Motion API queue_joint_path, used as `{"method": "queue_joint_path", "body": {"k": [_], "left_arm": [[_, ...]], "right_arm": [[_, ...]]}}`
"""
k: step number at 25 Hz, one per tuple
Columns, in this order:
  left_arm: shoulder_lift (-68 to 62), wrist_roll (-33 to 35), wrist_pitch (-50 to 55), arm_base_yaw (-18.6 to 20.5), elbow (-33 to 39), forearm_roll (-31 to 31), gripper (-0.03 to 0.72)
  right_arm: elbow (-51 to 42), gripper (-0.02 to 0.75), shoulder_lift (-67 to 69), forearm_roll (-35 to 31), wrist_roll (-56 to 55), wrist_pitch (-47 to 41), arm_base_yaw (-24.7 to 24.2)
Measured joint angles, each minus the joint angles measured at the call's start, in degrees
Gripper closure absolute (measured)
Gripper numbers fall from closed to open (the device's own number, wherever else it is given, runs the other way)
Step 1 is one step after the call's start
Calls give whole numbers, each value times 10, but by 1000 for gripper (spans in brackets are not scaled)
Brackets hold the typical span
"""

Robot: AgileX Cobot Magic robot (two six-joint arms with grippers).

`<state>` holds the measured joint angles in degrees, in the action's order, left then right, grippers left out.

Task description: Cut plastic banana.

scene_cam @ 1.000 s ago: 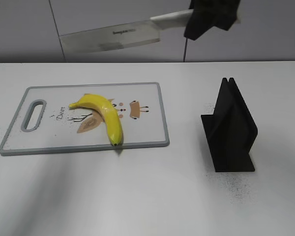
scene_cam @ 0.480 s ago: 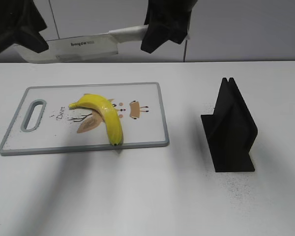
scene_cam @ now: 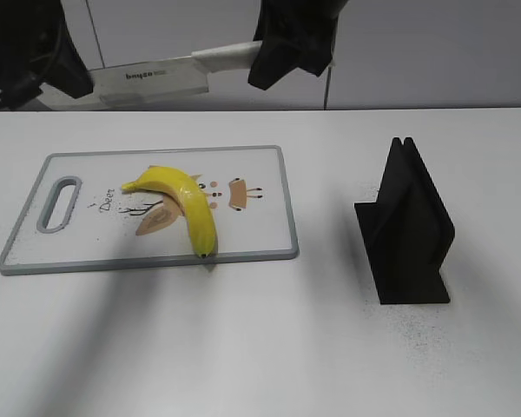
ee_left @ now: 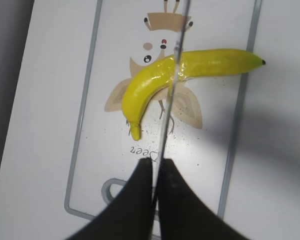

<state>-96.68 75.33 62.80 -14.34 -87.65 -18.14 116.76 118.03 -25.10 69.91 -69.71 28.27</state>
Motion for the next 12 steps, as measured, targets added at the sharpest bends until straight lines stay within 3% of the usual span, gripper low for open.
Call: {"method": "queue_joint_path", "body": {"k": [7, 12], "left_arm": [[-18, 4, -23, -1, 0, -16, 694], [-80, -43, -49, -3, 0, -19, 691]], "right_arm": [[1, 549, 4, 11, 12, 11, -11], [6, 549, 54, 51, 8, 20, -11]]}}
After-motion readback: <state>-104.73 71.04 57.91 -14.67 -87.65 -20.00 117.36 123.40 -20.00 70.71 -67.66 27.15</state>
